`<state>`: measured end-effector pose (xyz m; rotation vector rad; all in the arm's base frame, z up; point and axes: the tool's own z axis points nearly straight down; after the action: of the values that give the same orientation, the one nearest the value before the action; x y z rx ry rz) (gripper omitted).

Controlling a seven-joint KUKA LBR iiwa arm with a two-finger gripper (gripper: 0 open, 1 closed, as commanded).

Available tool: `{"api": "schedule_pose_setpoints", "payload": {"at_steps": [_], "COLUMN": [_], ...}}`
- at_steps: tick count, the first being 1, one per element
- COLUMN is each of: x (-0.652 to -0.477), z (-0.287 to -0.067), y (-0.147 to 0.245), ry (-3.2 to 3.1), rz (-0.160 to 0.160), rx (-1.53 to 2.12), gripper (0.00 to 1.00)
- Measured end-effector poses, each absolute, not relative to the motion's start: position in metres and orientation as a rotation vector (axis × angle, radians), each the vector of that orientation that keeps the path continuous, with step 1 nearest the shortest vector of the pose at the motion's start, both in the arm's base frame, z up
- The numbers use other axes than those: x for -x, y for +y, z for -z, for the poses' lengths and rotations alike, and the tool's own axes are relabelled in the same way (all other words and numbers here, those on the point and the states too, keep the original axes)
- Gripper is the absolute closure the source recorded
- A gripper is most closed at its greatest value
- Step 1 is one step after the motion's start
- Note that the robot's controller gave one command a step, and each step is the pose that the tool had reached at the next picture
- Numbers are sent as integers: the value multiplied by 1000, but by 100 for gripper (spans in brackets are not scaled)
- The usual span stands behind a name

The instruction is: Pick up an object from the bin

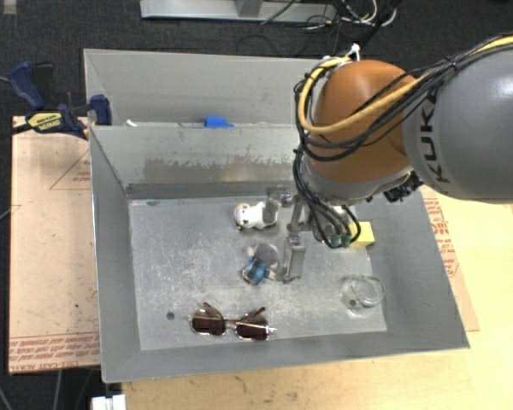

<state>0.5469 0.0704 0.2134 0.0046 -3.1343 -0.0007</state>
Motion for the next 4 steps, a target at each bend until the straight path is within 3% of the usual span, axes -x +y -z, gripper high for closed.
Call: {"api": "schedule_pose_setpoints", "payload": {"at_steps": [1,2,3,4], "x": [-549,-562,-573,-566], "z": [-218,-166,-144,-116], "y": [70,63,62,63], "ry": [-3143,-3141,-3039,-3080], "rz": [2,1,1,2], "rx": [-1,-183,-810,-627], "gripper": [0,0,0,0]}}
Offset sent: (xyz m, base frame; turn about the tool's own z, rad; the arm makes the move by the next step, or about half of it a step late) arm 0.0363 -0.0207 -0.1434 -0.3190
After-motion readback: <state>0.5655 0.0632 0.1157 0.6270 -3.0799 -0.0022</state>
